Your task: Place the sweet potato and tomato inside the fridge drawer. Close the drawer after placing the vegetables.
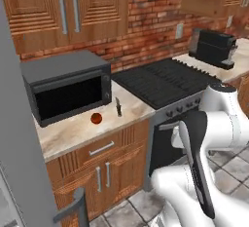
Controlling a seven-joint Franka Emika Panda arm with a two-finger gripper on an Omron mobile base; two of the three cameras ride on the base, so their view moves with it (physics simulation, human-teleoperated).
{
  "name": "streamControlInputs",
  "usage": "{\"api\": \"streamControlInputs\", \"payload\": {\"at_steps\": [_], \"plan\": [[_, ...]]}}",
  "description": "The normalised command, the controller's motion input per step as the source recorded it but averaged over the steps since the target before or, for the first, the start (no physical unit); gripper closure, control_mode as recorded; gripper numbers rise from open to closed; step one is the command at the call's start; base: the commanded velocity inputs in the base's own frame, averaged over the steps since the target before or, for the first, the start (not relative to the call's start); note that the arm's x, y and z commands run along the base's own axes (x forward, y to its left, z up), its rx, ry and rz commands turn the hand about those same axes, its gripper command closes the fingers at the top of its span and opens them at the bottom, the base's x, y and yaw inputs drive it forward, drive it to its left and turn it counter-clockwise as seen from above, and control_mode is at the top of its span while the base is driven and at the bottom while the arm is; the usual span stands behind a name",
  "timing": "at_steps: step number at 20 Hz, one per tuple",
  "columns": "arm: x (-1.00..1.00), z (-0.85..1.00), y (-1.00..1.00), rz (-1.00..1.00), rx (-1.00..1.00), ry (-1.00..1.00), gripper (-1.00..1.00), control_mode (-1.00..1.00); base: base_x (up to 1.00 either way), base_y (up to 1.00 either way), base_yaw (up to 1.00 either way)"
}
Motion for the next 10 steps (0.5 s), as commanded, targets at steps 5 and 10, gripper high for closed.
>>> {"api": "streamControlInputs", "payload": {"at_steps": [5,10], "plan": [[0.00,0.00,0.00,0.00,0.00,0.00,-1.00,1.00,0.73,-0.11,0.56],[0.00,0.00,0.00,0.00,0.00,0.00,-1.00,1.00,0.27,0.00,0.41]]}}
